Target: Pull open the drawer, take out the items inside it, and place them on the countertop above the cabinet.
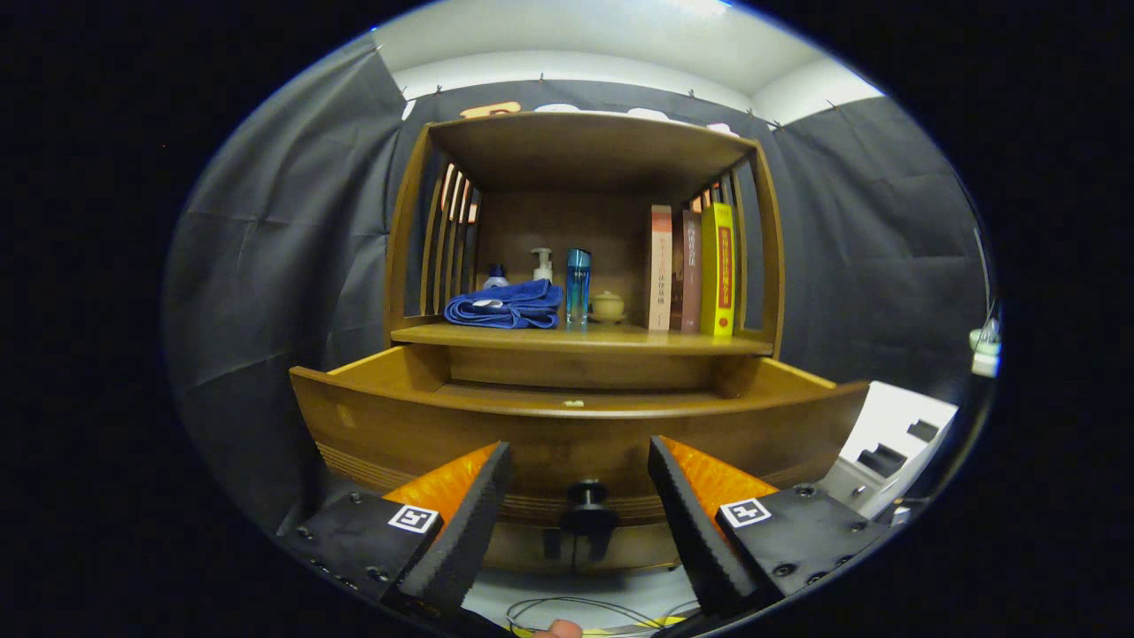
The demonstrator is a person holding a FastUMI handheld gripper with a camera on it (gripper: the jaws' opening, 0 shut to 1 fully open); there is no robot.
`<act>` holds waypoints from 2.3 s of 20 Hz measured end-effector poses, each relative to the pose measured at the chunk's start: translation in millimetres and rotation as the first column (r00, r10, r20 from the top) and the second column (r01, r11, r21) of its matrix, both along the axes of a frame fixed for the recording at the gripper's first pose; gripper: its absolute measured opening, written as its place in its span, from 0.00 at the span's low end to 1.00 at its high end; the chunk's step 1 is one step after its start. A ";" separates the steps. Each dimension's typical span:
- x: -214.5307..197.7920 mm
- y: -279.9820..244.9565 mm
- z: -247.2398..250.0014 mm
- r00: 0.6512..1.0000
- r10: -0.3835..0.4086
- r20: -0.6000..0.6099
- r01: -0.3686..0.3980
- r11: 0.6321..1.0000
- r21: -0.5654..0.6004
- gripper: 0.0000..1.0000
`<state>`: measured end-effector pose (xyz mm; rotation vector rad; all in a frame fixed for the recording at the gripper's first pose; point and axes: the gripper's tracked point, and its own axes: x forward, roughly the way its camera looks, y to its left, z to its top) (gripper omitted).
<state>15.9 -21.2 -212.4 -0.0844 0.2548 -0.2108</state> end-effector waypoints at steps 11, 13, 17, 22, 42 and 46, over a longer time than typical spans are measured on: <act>114.4 -44.5 -15.1 0.883 -0.157 -0.442 0.188 0.982 0.027 0.98; 121.0 -49.6 -54.7 0.828 -0.148 -0.541 0.207 0.977 0.050 0.97; 142.0 -49.8 -109.0 0.780 -0.093 -0.619 0.179 0.981 0.077 0.96; 145.8 -39.5 -147.5 0.740 -0.059 -0.670 0.195 0.972 0.131 0.96; 149.7 -19.1 -115.8 0.786 -0.050 -0.616 0.186 0.970 0.158 0.26; 140.5 -23.1 -65.0 0.812 -0.109 -0.573 0.219 0.967 0.127 0.26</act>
